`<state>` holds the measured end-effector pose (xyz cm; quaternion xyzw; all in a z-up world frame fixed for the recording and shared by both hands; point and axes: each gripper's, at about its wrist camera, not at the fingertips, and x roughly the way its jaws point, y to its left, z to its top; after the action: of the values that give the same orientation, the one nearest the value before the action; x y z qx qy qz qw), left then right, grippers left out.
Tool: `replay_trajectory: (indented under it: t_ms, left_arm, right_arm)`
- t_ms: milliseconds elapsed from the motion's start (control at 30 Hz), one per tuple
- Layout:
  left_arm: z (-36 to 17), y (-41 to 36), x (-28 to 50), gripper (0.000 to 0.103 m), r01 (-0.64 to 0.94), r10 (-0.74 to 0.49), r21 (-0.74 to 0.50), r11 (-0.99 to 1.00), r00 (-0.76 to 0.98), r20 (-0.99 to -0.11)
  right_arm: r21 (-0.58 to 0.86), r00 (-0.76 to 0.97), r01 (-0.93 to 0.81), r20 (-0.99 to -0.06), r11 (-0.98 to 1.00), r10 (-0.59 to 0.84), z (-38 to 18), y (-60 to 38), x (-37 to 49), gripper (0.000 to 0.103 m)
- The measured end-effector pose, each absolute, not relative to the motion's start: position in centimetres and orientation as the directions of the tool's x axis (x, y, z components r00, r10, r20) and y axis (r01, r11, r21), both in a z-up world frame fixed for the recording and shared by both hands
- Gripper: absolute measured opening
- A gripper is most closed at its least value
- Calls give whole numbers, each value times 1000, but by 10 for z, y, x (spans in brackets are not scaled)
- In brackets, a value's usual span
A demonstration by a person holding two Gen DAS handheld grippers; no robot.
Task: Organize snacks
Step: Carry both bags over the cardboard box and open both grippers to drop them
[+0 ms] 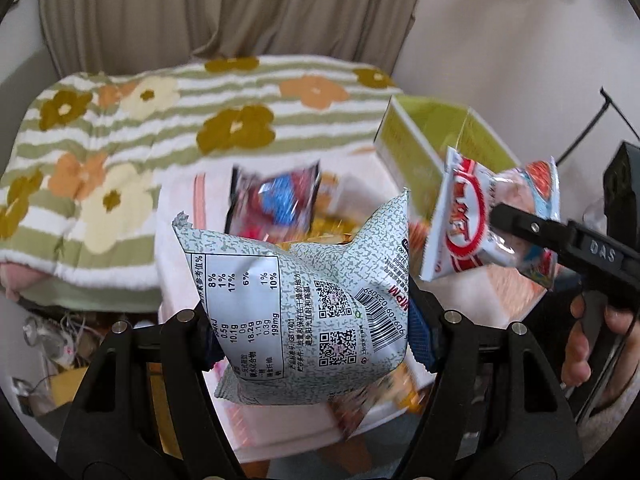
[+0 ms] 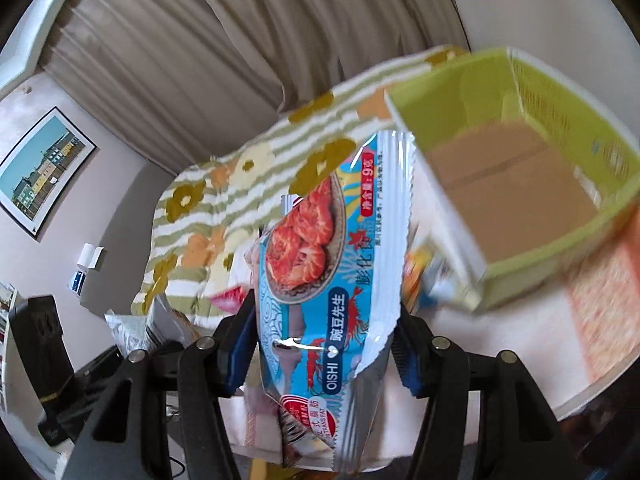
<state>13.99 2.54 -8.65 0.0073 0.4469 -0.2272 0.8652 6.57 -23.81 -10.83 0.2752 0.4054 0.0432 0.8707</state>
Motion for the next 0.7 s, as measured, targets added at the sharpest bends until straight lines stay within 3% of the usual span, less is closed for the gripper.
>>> replay_trajectory:
  t_ms: [333,700]
  left_arm:
    - [-57,-94,171,68,338,-407,-252,907,547,-732]
    - [-94,-230,204,68,350,-424,-280,894,462,-779]
  right_arm:
    - [441,700,49,-655,896,284,-73,-343,84,55]
    - [384,669,79,-705,920,237,-94,-443,112,55]
